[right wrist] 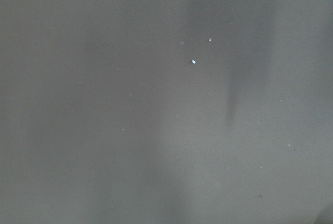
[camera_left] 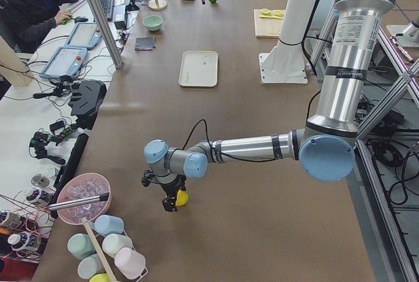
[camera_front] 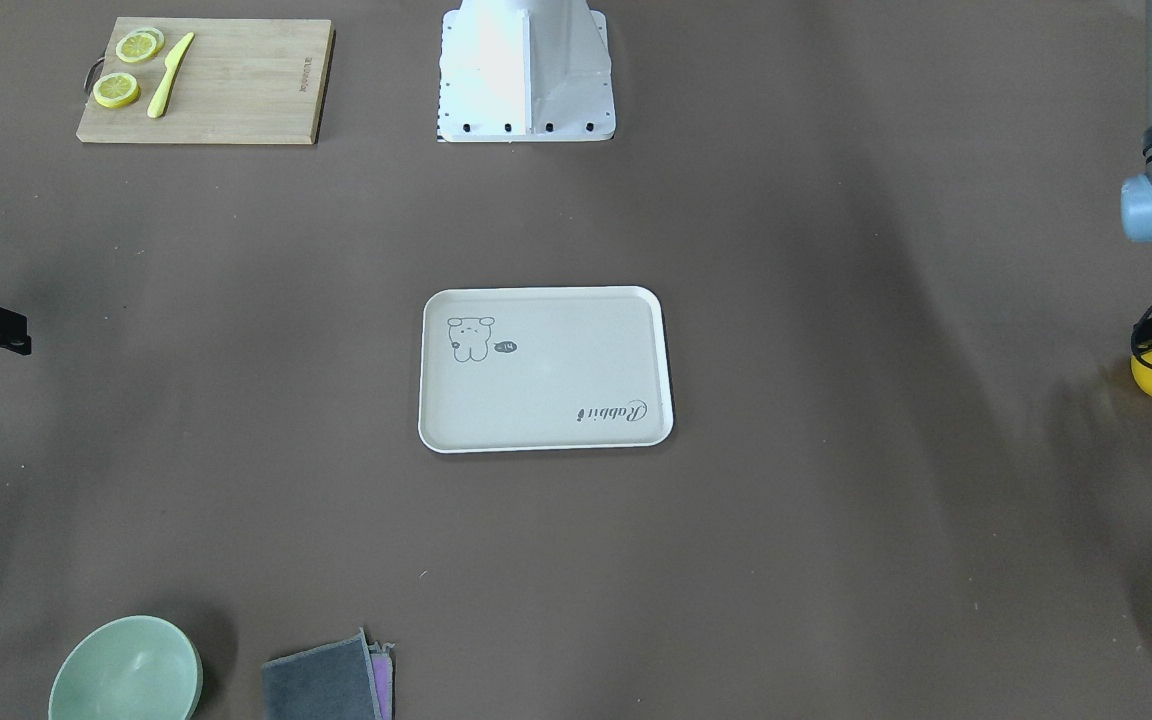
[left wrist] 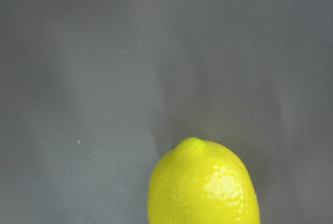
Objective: Place all lemons on tray
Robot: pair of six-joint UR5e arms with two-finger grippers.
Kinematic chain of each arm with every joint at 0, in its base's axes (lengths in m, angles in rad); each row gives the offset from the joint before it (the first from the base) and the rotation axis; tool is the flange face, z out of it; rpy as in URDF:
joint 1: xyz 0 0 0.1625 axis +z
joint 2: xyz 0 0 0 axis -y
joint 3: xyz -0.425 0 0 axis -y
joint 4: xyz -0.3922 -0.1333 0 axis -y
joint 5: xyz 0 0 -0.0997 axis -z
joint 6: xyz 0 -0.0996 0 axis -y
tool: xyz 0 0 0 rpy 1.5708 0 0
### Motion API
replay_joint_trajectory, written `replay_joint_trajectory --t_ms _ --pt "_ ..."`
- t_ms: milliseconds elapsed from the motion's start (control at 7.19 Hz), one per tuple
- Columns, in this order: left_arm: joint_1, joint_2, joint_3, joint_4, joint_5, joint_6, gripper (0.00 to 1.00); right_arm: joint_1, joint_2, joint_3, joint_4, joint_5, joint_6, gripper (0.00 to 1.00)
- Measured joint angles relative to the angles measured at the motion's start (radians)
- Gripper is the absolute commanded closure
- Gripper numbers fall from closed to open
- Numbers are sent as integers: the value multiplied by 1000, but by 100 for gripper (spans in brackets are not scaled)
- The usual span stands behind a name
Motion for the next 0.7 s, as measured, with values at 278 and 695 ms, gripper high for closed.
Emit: replay_joint_trajectory --t_ms 278,695 --pt "2 -6 22 -1 -1 -1 41 0 -1 -1 0 0 0 0" --pt "4 -24 29 1 -10 -9 100 0 -1 -2 0 0 0 0"
